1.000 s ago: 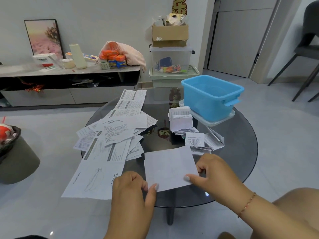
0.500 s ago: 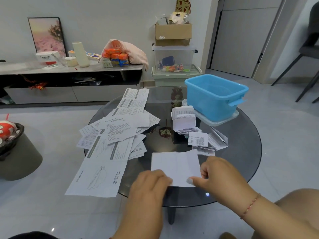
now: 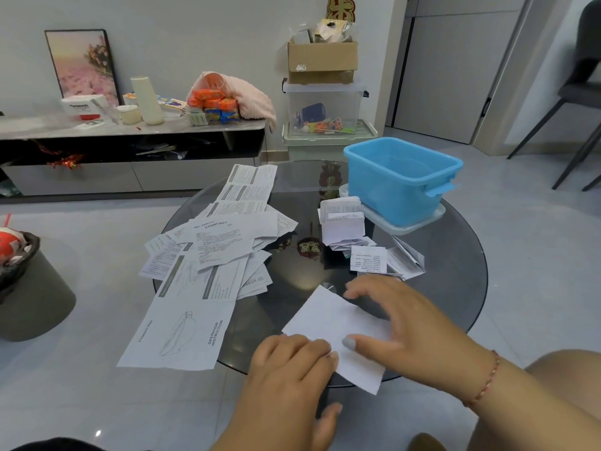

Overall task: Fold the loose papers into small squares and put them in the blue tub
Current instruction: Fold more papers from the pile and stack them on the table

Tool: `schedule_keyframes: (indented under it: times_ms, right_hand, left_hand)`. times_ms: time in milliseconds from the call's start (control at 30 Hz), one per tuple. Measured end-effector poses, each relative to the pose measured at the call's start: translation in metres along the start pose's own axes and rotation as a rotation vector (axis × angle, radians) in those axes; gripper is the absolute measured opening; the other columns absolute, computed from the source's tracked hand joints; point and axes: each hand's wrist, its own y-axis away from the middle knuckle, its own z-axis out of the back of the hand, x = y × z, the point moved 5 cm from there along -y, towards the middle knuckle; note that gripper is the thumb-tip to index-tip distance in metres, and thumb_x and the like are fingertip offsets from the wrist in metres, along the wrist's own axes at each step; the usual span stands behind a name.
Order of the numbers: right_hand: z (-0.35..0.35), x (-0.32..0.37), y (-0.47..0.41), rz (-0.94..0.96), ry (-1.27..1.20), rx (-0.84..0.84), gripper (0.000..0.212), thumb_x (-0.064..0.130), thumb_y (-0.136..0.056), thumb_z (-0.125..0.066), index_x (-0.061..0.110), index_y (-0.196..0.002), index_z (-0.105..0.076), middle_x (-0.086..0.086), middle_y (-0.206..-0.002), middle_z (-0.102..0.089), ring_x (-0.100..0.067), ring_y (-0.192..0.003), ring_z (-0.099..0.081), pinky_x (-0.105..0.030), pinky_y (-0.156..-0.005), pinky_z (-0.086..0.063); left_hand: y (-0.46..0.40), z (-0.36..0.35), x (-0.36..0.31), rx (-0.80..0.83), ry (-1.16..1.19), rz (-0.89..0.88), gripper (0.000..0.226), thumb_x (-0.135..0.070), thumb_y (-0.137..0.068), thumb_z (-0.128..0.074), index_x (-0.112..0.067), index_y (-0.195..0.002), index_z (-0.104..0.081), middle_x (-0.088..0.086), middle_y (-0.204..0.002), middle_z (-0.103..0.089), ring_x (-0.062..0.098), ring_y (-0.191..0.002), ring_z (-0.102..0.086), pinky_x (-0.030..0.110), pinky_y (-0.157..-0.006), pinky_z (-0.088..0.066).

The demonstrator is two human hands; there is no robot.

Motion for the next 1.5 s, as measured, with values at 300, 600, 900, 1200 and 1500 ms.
schedule_keyframes:
  times_ms: [300, 600, 900, 1200, 1500]
  right_hand:
    - [-0.015, 0.009, 0.019, 0.312, 0.23, 0.271, 0.084, 0.081, -0.063, -0.052, 0.03, -0.13, -0.054, 0.018, -0.136, -0.048, 0.001, -0.12, -0.041, -0.02, -0.102, -0.03]
    - [-0.013, -0.012, 0.006, 0.081, -0.087, 0.085, 0.017, 0.045, -0.076, -0.063, 0.033, -0.085, -0.07, 0.023, -0.097, -0.057, 0.005, -0.091, -0.052, -0.005, -0.075, -0.036]
    - [-0.024, -0.019, -0.001, -0.153, -0.105, 0.004, 0.023, 0.036, -0.078, -0.073, 0.019, -0.065, -0.065, 0.007, -0.082, -0.054, -0.003, -0.081, -0.048, -0.011, -0.067, -0.037]
    - [-0.027, -0.016, -0.002, -0.267, -0.016, -0.056, 0.032, 0.045, -0.076, -0.072, 0.025, -0.06, -0.054, 0.011, -0.085, -0.047, -0.007, -0.09, -0.041, -0.009, -0.069, -0.03]
    - [-0.026, -0.013, -0.003, -0.311, 0.03, -0.021, 0.029, 0.048, -0.079, -0.067, 0.023, -0.076, -0.053, 0.013, -0.09, -0.043, -0.009, -0.095, -0.038, -0.023, -0.082, -0.036]
  left_hand:
    - [0.003, 0.009, 0.009, -0.087, -0.054, 0.062, 0.022, -0.035, -0.067, -0.06, -0.022, -0.082, -0.07, -0.01, -0.081, -0.065, 0.008, -0.085, -0.06, 0.04, -0.097, -0.037]
    - [0.009, 0.008, 0.02, -0.165, 0.148, 0.24, 0.014, -0.032, -0.079, -0.056, -0.019, -0.08, -0.062, -0.013, -0.086, -0.059, 0.004, -0.081, -0.052, 0.027, -0.098, -0.039]
    - [0.012, 0.009, 0.025, -0.14, 0.189, 0.673, 0.04, -0.023, -0.066, -0.084, -0.03, -0.054, -0.046, -0.011, -0.093, -0.056, 0.01, -0.086, -0.048, 0.011, -0.071, -0.031]
    - [0.008, 0.008, 0.027, -0.117, 0.159, 0.807, 0.031, -0.03, -0.064, -0.084, -0.028, -0.049, -0.057, -0.016, -0.091, -0.049, 0.007, -0.09, -0.042, 0.026, -0.075, -0.033]
    - [0.006, 0.012, 0.029, -0.108, 0.193, 0.764, 0.038, -0.027, -0.065, -0.082, -0.033, -0.064, -0.044, -0.019, -0.078, -0.048, 0.005, -0.078, -0.045, 0.013, -0.066, -0.03]
